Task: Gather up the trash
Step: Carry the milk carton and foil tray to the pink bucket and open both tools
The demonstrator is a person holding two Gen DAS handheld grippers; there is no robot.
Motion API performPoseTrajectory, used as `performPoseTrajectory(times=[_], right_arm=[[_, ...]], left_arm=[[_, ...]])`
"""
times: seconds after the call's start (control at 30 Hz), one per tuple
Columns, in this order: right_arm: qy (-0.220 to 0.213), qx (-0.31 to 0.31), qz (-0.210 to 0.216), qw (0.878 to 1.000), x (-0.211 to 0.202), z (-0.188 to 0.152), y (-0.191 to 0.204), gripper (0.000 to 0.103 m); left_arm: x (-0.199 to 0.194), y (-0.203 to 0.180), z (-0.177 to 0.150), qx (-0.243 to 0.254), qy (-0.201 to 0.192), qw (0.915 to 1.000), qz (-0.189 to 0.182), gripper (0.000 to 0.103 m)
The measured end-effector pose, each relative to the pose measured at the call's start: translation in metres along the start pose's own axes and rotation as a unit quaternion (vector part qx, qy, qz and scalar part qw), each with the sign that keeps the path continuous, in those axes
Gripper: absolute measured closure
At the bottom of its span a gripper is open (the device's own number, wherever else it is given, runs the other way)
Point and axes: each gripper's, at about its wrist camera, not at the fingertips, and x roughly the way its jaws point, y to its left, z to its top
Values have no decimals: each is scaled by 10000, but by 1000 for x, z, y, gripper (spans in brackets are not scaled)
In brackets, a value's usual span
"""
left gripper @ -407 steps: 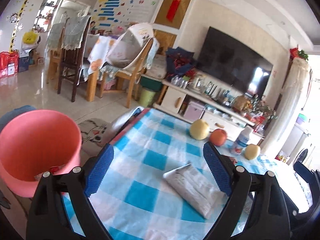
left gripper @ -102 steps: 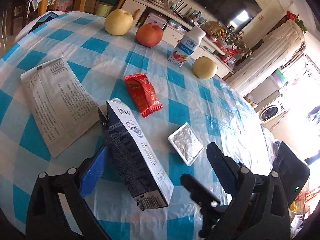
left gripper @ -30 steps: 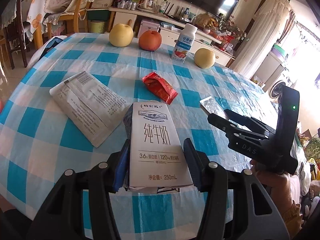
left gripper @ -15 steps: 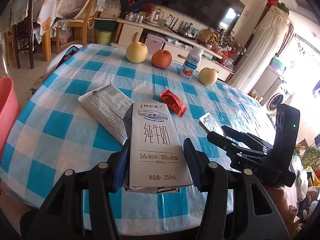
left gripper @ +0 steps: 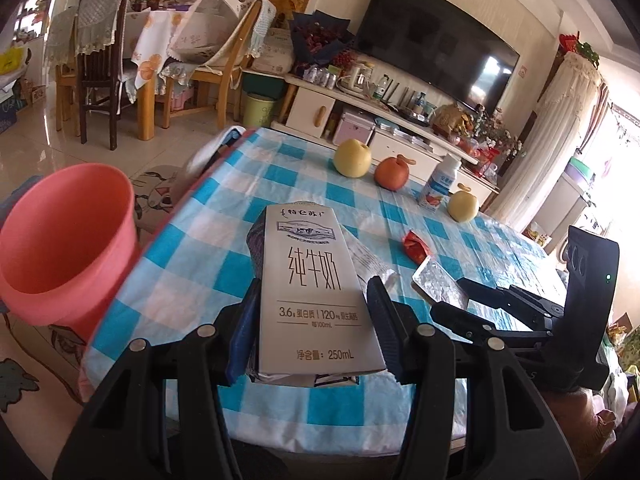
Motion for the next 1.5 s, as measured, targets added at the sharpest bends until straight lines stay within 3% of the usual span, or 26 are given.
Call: performPoseTrajectory(times=[0.27, 0.57, 0.77, 1.1, 1.23, 1.3, 1.37, 1.47, 1.5], right_arm=[[24, -614, 649, 9960, 22, 38, 85, 37], [-49, -1199, 1231, 9851, 60, 96, 175, 37], [-4, -1359, 1538, 9787, 102, 129, 226, 36], [162, -1389, 1872, 9723, 167, 147, 273, 36], [282, -1422, 1662, 9754, 188, 142, 280, 31], [232, -1334, 1614, 9775, 189, 137, 275, 23], [111, -1193, 1556, 9805, 185, 135, 266, 15], [-43, -965, 1406, 9854, 175, 130, 249, 13], [-79, -897, 1363, 9866, 171, 128, 242, 13]], left_arm=[[-32, 78, 10, -565, -367, 9965, 499, 49], [-45, 169, 10, -1240, -539, 9849, 1082, 49], [-39, 204, 9, -1414, -470, 9797, 1338, 49], [-22, 244, 12, -1569, -298, 9766, 1441, 55], [-21, 249, 7, -1679, -343, 9763, 1323, 55], [-23, 250, 3, -1703, -435, 9764, 1257, 52], [-26, 248, 2, -1689, -534, 9769, 1194, 39], [-31, 240, 0, -1621, -649, 9758, 1315, 20], [-33, 236, -1, -1589, -680, 9754, 1365, 19]])
